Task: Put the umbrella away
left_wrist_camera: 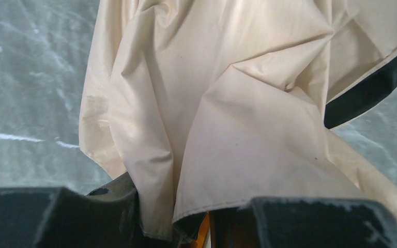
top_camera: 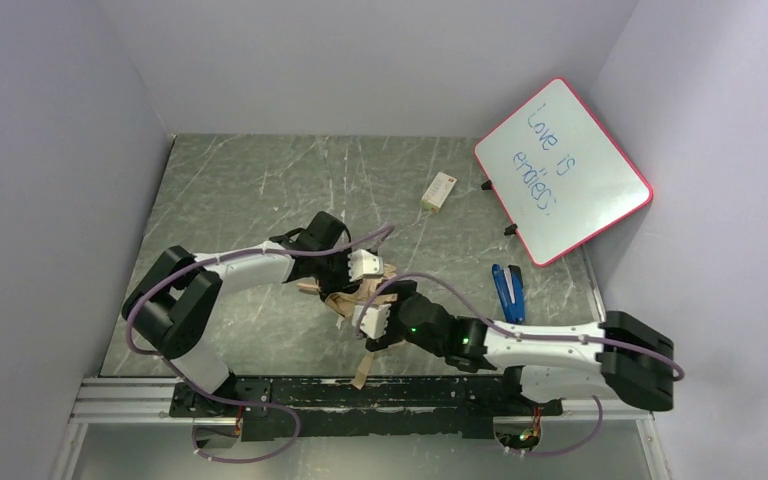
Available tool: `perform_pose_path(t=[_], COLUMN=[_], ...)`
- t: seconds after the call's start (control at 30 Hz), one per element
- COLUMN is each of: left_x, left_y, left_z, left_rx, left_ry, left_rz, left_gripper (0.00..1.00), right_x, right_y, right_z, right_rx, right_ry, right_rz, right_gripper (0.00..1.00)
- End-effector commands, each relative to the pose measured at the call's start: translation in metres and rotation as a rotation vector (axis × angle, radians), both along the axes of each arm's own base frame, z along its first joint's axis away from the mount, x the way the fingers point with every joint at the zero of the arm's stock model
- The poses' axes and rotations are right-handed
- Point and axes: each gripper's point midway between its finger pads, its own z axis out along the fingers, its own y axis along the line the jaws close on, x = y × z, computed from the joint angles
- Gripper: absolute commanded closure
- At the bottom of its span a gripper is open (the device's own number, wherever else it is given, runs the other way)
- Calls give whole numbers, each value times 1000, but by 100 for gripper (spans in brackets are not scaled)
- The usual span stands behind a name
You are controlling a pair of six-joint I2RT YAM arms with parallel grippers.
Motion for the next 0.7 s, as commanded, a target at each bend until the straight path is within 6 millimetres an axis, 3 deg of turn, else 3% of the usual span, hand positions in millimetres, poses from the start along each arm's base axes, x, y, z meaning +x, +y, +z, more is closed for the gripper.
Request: perform_pose_path(t=[0.0,0.33,0.57,0.67], left_x=[39,45,48,49], left_y=[18,25,28,28], left_z=[1,0,2,2], left_rx=[76,73,66,69], left_ry=[-192,-285,-327,-337], left_rz=[90,99,104,109], left_gripper=[95,95,95,95], right_x=[-26,-18,2,-1], right_y=[-9,-35,-57,-49], right_z=[2,70,78,74], right_rx=[125,600,775,733], right_ry=[173,283,428,488], right_rz=[-8,-262,-633,-657], right_gripper=[14,16,18,18])
